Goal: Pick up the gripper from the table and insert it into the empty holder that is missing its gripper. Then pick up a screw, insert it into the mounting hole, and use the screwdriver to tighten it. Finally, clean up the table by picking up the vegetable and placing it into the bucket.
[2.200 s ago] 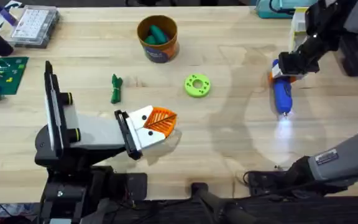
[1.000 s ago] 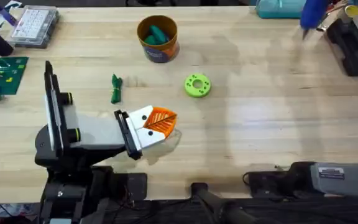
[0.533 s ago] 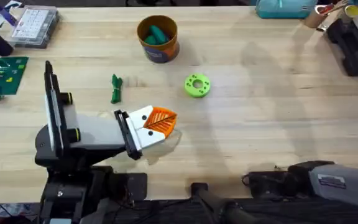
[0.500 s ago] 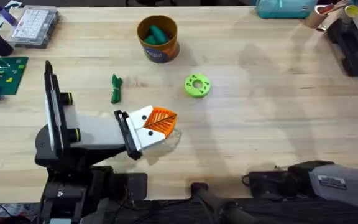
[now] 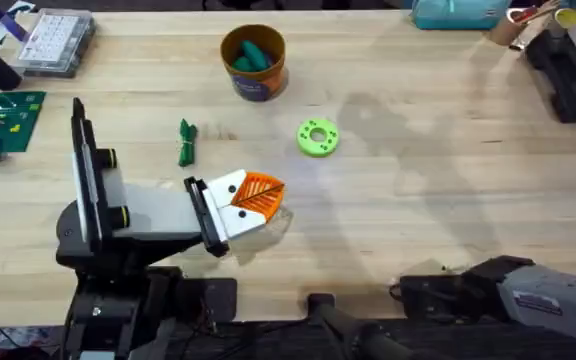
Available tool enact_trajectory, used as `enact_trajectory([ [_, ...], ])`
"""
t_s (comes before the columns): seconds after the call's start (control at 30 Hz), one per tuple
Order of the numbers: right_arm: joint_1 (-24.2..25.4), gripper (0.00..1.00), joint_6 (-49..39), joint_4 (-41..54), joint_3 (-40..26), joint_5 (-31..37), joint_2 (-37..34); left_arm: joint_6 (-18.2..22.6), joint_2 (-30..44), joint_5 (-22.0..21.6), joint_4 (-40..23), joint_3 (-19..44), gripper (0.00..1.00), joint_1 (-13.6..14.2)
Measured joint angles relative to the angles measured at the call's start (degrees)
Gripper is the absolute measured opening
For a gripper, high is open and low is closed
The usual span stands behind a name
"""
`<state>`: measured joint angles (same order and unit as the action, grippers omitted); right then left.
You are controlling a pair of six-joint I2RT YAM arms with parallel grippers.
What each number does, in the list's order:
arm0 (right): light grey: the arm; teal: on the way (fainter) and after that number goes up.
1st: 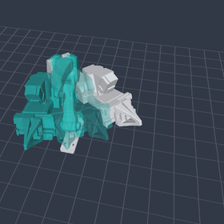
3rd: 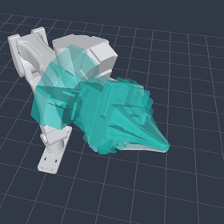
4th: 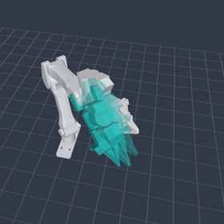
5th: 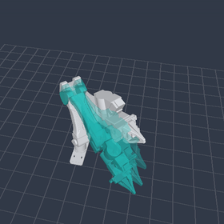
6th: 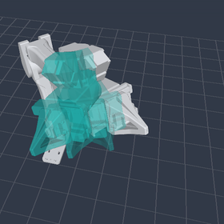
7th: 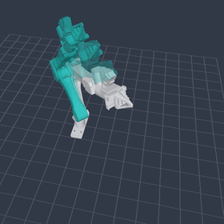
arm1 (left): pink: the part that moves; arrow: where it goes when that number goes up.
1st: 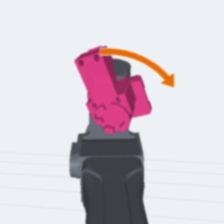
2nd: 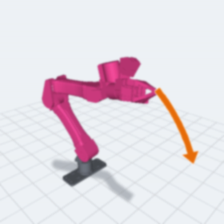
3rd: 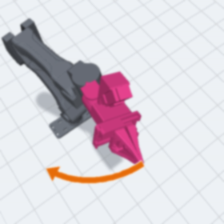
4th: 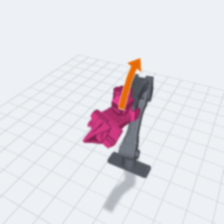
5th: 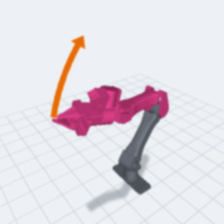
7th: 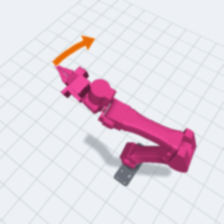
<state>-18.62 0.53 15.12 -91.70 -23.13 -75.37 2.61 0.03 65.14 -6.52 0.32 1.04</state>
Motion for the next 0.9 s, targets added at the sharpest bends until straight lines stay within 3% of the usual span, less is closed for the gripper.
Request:
enact_trajectory([
  [0.17,-1.65,0.027,1.07,-7.99,7.7,-1.93,0.3,0.0,0.0,0.0,0.0,0.0,0.018,0.0],
  [0.57,-2.27,0.027,8.59,-33.39,20.82,-18.75,2.61,0.0,0.0,0.02,0.02,0.0,0.018,0.0],
  [0.9,-3.87,0.027,17.69,-55.83,32.29,-26.99,2.66,0.0,0.02,0.0,0.0,0.0,0.018,0.0],
])
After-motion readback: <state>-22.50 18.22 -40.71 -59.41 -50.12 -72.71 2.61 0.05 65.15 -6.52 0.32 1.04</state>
